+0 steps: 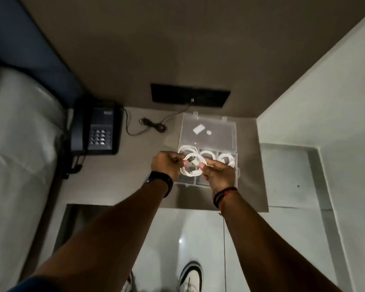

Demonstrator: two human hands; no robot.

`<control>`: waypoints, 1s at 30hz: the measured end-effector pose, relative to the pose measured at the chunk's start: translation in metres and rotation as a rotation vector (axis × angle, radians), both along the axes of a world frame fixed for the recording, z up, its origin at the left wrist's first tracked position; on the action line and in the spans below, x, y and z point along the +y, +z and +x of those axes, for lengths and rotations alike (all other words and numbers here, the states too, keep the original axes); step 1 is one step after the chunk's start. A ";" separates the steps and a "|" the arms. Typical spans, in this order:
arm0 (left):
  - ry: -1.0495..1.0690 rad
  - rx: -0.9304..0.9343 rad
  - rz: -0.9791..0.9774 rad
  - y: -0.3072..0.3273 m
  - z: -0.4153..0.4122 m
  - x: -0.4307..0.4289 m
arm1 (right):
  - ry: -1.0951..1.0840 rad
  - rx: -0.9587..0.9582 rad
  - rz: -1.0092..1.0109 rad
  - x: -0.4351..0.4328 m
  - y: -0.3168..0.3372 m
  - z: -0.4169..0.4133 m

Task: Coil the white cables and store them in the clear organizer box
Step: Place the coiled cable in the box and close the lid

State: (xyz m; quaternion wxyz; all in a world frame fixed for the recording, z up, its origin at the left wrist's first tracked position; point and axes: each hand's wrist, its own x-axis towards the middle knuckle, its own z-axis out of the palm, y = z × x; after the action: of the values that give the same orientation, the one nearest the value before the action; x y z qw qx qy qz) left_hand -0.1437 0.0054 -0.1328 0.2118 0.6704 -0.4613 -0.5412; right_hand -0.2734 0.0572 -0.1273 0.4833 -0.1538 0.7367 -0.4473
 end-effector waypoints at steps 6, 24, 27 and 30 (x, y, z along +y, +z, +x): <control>-0.134 -0.257 -0.026 -0.072 -0.001 -0.002 | 0.037 0.116 0.135 -0.005 -0.079 0.007; -0.581 -0.899 -0.681 -0.101 0.003 0.017 | 0.665 0.984 0.203 -0.014 -0.087 0.031; -0.531 -0.902 -0.606 -0.104 0.004 0.012 | 0.648 0.961 0.203 -0.016 -0.091 0.027; -0.616 -0.898 -0.582 -0.111 0.006 0.013 | 0.772 1.023 0.266 -0.015 -0.098 0.021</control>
State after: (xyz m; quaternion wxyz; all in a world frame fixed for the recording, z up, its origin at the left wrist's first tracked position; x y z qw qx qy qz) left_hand -0.1379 0.0184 -0.2437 0.0049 0.5834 -0.8067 -0.0944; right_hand -0.2521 0.0424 -0.2252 0.2127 -0.5396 0.8144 -0.0171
